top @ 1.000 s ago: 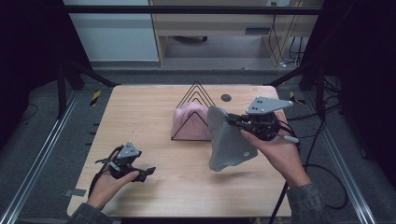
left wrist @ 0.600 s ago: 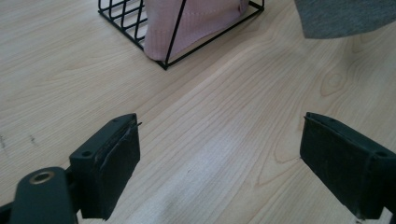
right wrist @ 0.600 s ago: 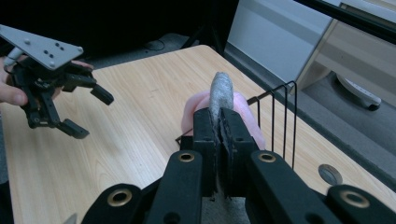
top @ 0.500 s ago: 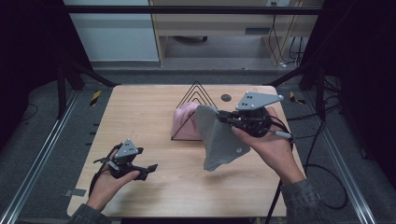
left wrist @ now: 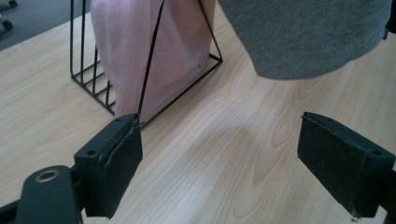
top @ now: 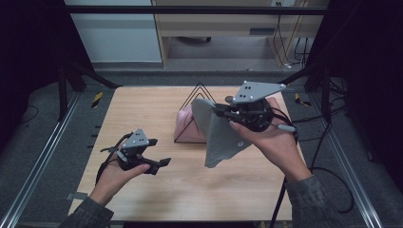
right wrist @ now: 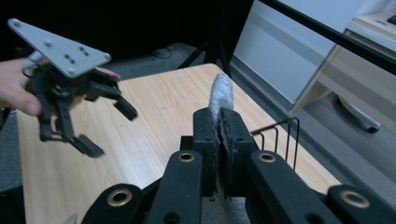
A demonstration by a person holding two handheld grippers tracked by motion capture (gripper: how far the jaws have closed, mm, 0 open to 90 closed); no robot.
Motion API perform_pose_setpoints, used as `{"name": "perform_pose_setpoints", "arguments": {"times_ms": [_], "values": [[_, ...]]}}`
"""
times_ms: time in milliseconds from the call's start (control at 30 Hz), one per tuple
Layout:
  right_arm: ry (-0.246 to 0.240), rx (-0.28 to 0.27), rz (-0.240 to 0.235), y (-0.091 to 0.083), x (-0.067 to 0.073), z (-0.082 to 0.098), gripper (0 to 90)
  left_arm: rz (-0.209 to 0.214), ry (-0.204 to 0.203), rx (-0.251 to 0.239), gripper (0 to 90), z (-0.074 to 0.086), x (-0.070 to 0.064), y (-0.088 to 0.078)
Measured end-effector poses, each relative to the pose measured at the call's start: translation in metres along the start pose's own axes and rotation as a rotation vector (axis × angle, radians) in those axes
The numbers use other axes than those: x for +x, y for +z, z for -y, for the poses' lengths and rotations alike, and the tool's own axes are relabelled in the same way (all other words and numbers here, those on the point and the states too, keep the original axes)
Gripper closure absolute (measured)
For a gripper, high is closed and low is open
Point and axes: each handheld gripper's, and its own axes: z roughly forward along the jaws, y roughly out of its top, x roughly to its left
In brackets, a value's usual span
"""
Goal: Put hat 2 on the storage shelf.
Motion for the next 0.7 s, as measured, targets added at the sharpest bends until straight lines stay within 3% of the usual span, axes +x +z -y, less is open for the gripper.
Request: {"name": "perform_pose_setpoints", "arguments": {"times_ms": [333, 567, 700], "values": [[-0.035, 0.004, -0.038, 0.008, 0.010, -0.020, 86.2, 0.009, 0.019, -0.010, 18.2, -0.026, 0.003, 0.006], [-0.052, 0.015, -0.059, 0.016, 0.019, -0.023, 86.2, 0.020, 0.010, -0.031, 22.9, -0.041, 0.008, 0.006], [-0.055, 0.026, -0.073, 0.021, 0.022, -0.022, 86.2, 0.023, 0.036, -0.032, 24.3, -0.052, 0.009, 0.007]]}}
